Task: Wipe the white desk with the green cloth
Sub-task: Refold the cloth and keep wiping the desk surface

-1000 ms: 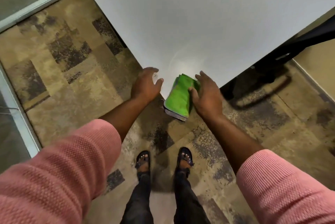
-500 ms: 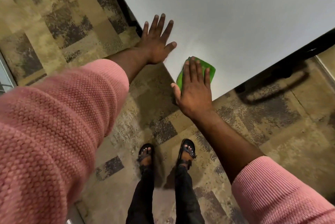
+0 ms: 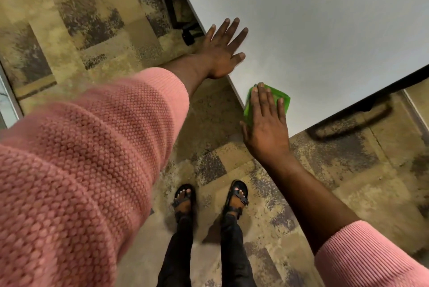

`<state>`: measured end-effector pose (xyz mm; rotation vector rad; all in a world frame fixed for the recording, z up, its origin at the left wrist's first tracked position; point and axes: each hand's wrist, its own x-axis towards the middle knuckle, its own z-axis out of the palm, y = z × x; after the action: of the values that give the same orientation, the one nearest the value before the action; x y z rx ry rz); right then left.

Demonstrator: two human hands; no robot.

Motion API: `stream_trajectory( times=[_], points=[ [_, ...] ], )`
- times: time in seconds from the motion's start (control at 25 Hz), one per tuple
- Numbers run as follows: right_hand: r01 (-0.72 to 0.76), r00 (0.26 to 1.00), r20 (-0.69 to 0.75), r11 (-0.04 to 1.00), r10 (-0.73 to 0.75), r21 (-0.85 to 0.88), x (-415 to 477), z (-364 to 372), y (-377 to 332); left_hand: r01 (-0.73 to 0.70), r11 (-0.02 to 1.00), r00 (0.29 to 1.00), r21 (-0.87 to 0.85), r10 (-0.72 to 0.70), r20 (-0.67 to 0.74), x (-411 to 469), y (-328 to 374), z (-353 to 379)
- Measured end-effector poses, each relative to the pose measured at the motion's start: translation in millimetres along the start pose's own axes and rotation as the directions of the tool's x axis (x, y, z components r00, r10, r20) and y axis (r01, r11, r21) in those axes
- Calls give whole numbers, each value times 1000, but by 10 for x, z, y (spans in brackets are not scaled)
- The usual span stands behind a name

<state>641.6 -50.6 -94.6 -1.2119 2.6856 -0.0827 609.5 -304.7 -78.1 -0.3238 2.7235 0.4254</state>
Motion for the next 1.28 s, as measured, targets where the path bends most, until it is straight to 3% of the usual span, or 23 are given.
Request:
stream_trajectory(
  times=[0.2, 0.52, 0.76, 0.88, 1.12, 1.28],
  points=[
    [9, 999, -44, 999, -7, 44, 409, -55, -203, 0, 1000, 1000, -3, 0, 9, 2, 4, -11],
    [8, 1000, -10, 1000, -8, 19, -384, 53, 143, 33, 999, 999, 22, -34, 36, 1, 58, -41],
    [-28, 998, -60, 997, 32, 72, 251, -22, -188, 28, 999, 999, 38, -29, 24, 21, 70, -2],
    [16, 995, -96, 995, -6, 95, 445, -44, -277, 25, 999, 1000, 40, -26, 15, 21, 40, 11],
    [58, 994, -92, 998, -55, 32, -483, 173, 197, 24, 999, 998, 46, -26, 53, 42, 76, -14],
    [235, 964, -140, 971, -227, 46, -623, 246, 577, 19, 998, 998, 56, -23, 64, 29, 71, -18]
  ],
)
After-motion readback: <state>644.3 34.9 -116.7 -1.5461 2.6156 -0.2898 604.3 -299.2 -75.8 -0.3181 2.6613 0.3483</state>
